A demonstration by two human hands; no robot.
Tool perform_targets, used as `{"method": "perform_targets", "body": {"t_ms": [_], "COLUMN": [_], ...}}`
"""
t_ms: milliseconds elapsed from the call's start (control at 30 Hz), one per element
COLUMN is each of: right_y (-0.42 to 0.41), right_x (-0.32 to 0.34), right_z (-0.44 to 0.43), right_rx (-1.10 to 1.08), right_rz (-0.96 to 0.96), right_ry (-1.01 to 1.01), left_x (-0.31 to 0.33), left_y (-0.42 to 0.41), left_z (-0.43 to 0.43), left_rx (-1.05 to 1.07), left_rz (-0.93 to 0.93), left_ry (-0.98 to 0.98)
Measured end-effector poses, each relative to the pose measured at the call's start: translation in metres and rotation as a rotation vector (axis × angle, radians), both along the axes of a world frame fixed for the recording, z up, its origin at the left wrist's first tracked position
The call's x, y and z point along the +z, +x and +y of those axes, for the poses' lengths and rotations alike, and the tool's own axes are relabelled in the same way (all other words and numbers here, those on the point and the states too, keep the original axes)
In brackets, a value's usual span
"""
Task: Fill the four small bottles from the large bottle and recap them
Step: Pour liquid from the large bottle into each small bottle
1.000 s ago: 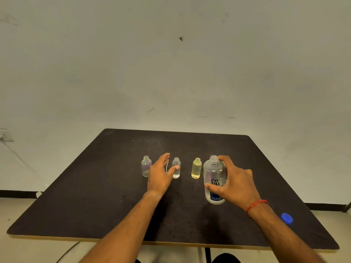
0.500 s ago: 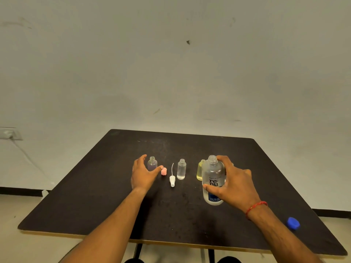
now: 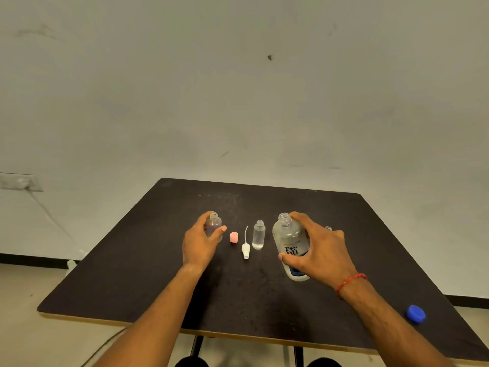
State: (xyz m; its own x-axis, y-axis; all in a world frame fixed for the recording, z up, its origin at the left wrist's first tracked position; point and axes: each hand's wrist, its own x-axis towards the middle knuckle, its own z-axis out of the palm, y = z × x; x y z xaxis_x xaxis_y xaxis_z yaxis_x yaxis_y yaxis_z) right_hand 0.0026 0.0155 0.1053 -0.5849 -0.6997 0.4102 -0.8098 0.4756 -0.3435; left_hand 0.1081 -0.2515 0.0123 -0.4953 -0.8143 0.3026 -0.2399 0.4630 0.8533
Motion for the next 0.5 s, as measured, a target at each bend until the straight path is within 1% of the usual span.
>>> {"method": "perform_targets", "body": {"t_ms": [167,267,500], "right_y": [0.003,0.004,0.006], "right_x": [0.004,0.009,0.022], "right_z": [-0.015,-0.023,-0.033], "right_rx": [0.041,0.035,0.030], "right_rz": [0.029,0.011,0.179], "right_ry": [0.003,0.013,0.131], "left_x": [0.018,0.026,0.031], "left_y": [0.015,0.022,0.036], "left_z": [0.024,0.034,0.052], "left_rx": [-0.053,-0.086,-0.139], "left_rz": [0.076,0.113,0.178], "left_ry": [-0.030,-0.046,-0.073]}}
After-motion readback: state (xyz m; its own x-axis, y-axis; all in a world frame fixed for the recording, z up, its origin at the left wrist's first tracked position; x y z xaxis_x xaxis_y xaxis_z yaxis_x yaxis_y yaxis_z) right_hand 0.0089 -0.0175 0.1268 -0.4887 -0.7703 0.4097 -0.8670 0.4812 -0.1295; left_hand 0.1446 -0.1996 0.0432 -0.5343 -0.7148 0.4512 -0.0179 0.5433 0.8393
